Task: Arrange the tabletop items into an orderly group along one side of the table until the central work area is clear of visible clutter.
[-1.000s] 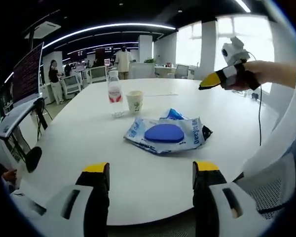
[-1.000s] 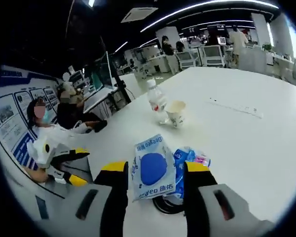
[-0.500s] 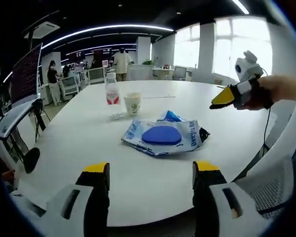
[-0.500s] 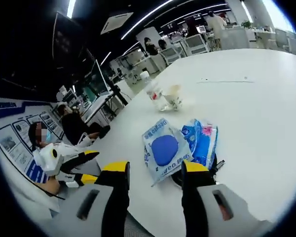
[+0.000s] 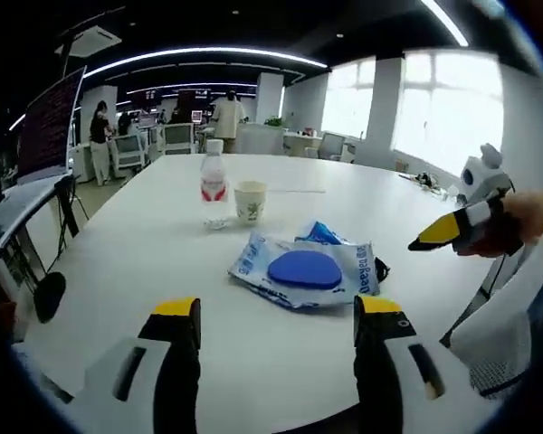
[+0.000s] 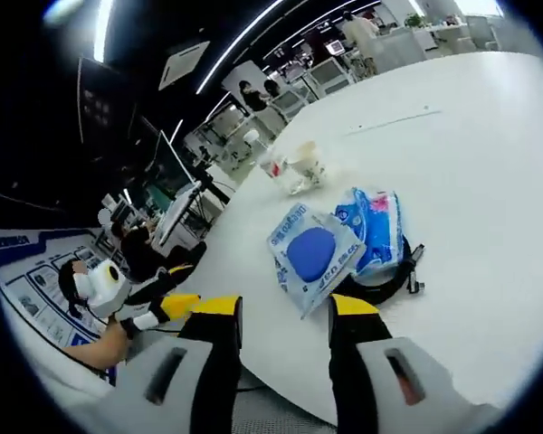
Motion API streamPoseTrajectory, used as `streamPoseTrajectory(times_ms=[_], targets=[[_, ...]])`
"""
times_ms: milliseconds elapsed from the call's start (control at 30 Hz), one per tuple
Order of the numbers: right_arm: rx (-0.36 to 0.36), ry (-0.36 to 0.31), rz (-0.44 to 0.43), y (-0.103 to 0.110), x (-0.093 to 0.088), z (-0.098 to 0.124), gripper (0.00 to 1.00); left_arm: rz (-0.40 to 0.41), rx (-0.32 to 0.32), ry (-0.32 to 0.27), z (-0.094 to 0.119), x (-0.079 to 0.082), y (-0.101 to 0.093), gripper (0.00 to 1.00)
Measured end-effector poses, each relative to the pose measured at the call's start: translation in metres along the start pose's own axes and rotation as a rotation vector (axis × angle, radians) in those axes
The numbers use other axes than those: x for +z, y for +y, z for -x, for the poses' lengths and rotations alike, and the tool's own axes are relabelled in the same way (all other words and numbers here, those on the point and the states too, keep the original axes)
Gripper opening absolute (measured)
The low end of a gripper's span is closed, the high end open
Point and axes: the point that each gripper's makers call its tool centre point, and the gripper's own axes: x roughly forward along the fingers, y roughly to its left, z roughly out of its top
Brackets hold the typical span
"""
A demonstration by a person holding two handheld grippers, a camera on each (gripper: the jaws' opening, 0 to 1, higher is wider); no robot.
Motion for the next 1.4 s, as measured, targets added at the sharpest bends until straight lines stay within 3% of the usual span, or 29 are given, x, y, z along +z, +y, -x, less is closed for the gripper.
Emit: streamPoseTrajectory(times_ms=[167, 367, 767, 833, 933, 1233, 1400], targets=[[0.006, -0.001, -0.056, 0.001, -0.007, -0.001, 0.35, 0.089, -0.087, 0.045, -0.036, 0.021, 0.018, 0.71], [-0.001, 0.003, -0.074, 0.003, -0.013, -0.003, 0.34, 0.139, -0.140, 0.090, -0.068, 0.028, 0.033, 0.71], [-0.057, -0.013, -0.140, -0.007, -0.017, -0.012, 0.33, 0.200, -0.234, 0.228, -0.118, 0.010, 0.041, 0.67], [-0.060, -0.009, -0.144, -0.007, -0.018, -0.016, 0.33, 0.220, -0.243, 0.289, -0.124, -0.002, 0.039, 0.67], [-0.063, 0.013, -0.138, -0.008, -0.022, -0.026, 0.32, 0.205, -0.245, 0.329, -0.130, -0.011, 0.036, 0.69], [-0.081, 0.054, -0.125, -0.010, -0.028, -0.056, 0.32, 0.178, -0.255, 0.368, -0.137, -0.023, 0.026, 0.50], [-0.130, 0.051, -0.164, -0.023, -0.031, -0.064, 0.29, 0.149, -0.240, 0.385, -0.133, -0.028, 0.028, 0.32]])
